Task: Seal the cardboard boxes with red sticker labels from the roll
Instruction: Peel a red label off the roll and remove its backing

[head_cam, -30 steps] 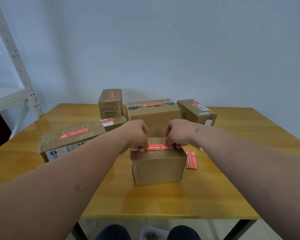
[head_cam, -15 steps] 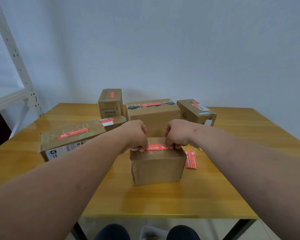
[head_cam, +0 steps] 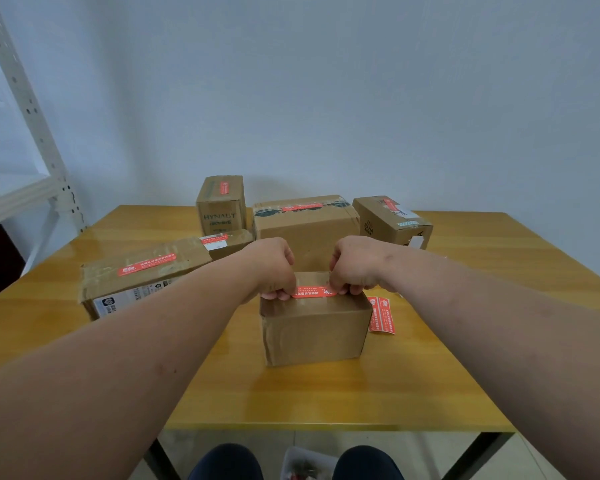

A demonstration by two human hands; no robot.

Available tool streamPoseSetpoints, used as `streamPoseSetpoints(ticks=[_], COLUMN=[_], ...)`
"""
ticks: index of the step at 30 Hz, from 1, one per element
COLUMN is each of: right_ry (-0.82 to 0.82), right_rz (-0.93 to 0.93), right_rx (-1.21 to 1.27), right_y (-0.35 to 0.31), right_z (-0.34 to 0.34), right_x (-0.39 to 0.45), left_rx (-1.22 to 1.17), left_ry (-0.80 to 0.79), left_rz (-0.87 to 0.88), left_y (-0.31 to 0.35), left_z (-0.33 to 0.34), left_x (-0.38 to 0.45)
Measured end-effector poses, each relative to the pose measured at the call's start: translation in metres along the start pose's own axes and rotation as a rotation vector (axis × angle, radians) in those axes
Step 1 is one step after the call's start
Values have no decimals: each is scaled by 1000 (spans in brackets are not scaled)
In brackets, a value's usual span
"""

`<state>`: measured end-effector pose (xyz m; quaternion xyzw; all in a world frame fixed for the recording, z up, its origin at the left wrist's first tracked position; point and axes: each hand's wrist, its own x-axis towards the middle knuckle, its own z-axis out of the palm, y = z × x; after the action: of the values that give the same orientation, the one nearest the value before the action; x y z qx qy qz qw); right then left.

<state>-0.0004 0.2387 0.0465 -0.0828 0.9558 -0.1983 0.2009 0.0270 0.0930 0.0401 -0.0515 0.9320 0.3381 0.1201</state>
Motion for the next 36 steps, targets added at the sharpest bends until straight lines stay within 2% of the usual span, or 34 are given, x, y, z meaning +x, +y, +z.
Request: streamPoseSetpoints(ticks=[13, 18, 23, 26, 31, 36], right_ry=[-9, 7, 93, 73, -14, -22], right_rz=[5, -1, -4, 40, 72, 54], right_rx=[-58, -183, -355, -269, 39, 102], right_y=[-4, -10, -4, 8, 20, 17], right_z=[0, -1, -5, -11, -6, -4], right_x=[-3, -6, -5, -6, -7, -8], left_rx=[92, 153, 162, 98, -22, -38], left_ry=[27, 40, 69, 46, 4, 19], left_rz=[24, 28, 31, 14, -8, 10], left_y=[2, 2, -8, -16, -26, -25], left_z=[3, 3, 0, -3, -8, -7], left_x=[-1, -1, 0, 1, 2, 1])
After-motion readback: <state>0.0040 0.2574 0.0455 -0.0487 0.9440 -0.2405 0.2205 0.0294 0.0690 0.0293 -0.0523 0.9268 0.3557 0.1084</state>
